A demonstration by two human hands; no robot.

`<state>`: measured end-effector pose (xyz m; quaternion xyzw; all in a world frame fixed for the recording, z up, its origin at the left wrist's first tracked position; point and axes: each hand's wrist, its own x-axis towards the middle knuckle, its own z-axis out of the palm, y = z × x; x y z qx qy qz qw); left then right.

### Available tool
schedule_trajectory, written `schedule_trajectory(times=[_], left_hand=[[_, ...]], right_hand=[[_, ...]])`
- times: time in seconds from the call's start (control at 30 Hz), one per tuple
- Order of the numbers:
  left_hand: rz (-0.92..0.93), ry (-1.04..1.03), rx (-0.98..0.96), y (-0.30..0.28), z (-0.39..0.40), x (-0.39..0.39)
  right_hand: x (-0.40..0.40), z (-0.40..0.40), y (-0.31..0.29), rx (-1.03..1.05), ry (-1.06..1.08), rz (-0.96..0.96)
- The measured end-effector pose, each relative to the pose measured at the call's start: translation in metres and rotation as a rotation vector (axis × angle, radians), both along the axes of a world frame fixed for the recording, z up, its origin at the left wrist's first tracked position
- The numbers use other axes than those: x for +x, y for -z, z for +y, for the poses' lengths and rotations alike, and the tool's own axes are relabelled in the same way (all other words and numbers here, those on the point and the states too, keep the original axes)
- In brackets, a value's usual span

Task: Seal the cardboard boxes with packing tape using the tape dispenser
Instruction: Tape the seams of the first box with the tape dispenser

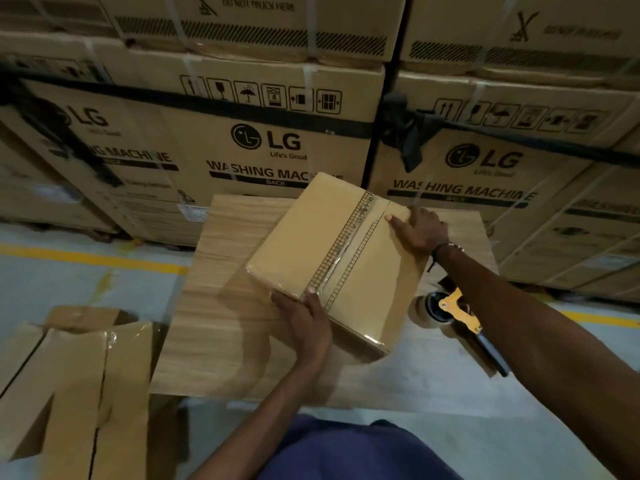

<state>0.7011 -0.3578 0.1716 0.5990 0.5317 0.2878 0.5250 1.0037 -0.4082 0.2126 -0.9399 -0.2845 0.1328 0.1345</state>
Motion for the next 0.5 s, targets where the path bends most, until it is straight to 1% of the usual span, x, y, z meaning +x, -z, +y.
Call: schedule_trajectory(times=[0.07,0.13,0.23,0.37,0.43,0.5], left_hand=[[0.003,0.032,-0.039,-0.004,-0.010,-0.004],[0.011,0.041,-0.064,-0.010,-0.009,-0.006],[0.064,0.029,-0.008,-0.010,0.027,-0.006],[0.216,0.067,0.195,-0.005,0.085,-0.002],[0.295,0.165,0.293,-0.008,0.115,0.005],[0.330,0.306,0.381,-0.015,0.141,0.013]], right_hand=[[0.002,0.001,0.000,0.001,0.006,-0.017],[-0.008,-0.007,0.005,0.017,0.059,-0.051],[-0.034,-0.028,0.011,0.065,0.178,-0.069],[-0.082,-0.072,0.011,0.110,0.224,-0.073],[-0.107,-0.090,0.006,0.109,0.239,-0.064],[-0.132,-0.101,0.002,0.116,0.240,-0.027]])
